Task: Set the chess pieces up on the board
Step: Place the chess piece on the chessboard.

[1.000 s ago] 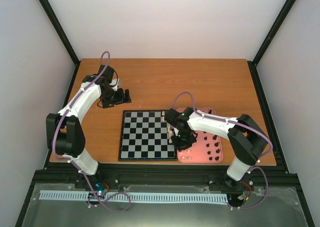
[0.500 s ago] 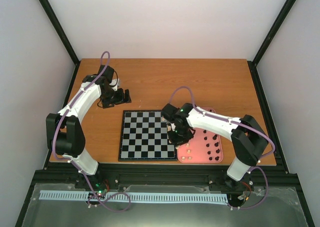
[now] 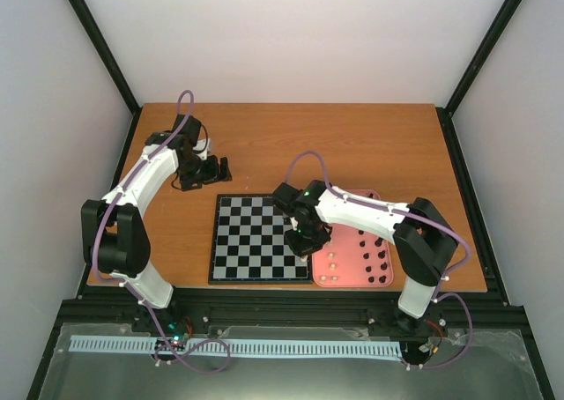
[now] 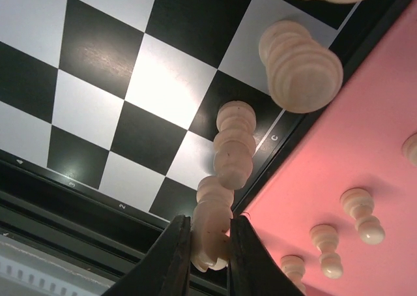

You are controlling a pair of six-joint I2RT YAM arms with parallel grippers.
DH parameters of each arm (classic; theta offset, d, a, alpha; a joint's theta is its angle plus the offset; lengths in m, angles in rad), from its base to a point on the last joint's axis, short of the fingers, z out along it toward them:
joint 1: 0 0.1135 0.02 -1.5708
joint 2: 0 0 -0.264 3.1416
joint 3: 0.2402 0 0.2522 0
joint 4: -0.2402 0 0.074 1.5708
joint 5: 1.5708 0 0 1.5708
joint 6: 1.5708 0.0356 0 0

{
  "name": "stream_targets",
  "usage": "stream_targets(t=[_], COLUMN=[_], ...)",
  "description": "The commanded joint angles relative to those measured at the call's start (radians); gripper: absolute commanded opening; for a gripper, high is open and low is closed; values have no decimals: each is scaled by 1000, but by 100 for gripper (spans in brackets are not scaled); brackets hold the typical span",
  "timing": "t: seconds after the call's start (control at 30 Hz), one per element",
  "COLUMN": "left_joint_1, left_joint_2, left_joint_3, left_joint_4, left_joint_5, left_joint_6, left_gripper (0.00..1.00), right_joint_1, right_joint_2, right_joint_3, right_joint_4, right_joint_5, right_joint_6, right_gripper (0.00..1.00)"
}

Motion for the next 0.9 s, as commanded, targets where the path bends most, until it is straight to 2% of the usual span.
stream_targets(t=[0.0, 0.67, 0.87], left_joint_1=[-4, -4, -4], left_joint_2=[-23, -30, -28], left_joint_3=[8, -1, -2], left_joint_4=[17, 18, 18], left_joint_5=[14, 8, 8], left_joint_6=[-16, -13, -13], left_gripper=[100, 100, 100], right_joint_1=[11, 15, 16], right_joint_2=[25, 78, 78], right_joint_3=[30, 57, 59], right_joint_4=[-11, -6, -10], right_joint_5=[5, -5, 1], right_joint_6=[-14, -50, -50], right_gripper=[8, 10, 18])
